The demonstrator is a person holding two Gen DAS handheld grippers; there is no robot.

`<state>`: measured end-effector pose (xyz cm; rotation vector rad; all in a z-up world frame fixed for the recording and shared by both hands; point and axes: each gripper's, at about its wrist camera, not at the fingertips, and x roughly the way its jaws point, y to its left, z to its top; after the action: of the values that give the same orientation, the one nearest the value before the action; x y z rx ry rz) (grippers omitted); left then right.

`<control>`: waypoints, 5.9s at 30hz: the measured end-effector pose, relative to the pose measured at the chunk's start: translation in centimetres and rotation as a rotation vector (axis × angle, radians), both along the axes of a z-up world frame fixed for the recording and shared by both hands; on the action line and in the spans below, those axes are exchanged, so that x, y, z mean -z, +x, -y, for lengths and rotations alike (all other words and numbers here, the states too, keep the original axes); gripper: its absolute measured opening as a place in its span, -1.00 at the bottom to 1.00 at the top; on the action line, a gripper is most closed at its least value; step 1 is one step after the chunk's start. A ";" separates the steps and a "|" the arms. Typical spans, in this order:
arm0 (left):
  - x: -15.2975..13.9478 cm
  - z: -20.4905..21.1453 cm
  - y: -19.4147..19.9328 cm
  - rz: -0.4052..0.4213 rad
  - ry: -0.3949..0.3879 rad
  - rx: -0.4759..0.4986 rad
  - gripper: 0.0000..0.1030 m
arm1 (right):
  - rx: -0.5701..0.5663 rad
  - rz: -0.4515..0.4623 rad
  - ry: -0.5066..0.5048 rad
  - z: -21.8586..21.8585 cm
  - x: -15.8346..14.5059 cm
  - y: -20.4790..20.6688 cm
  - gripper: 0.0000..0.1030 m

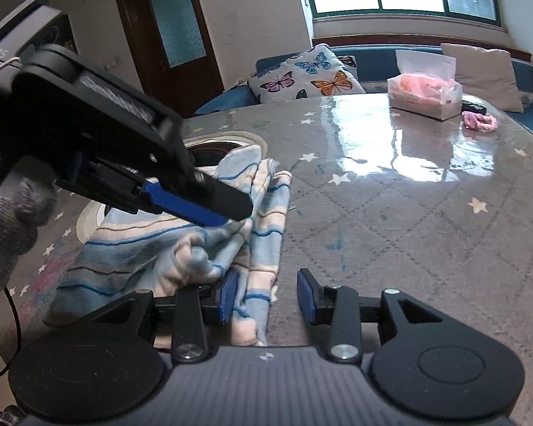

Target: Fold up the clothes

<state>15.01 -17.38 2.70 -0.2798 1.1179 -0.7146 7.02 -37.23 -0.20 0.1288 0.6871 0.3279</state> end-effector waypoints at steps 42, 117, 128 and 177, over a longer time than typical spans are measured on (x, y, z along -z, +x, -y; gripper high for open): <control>1.6 -10.6 -4.6 0.228 0.280 -0.042 -0.23 | -0.162 0.015 0.005 -3.7 -1.6 3.9 -0.50; 0.9 -9.9 -3.3 0.369 0.325 0.036 0.53 | -0.159 0.008 -0.115 -4.0 -2.2 6.2 0.27; 2.3 -12.8 -10.0 0.409 0.441 0.023 0.79 | -0.120 0.001 -0.106 -2.1 -1.9 1.4 0.30; 2.4 -13.6 -3.5 0.233 0.279 -0.188 -0.05 | -0.033 -0.151 0.080 -1.9 -0.1 7.3 -0.49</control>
<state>11.52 -3.76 0.27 -0.0602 0.9407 -0.4064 14.31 -35.29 -0.06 0.2201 0.8268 0.3797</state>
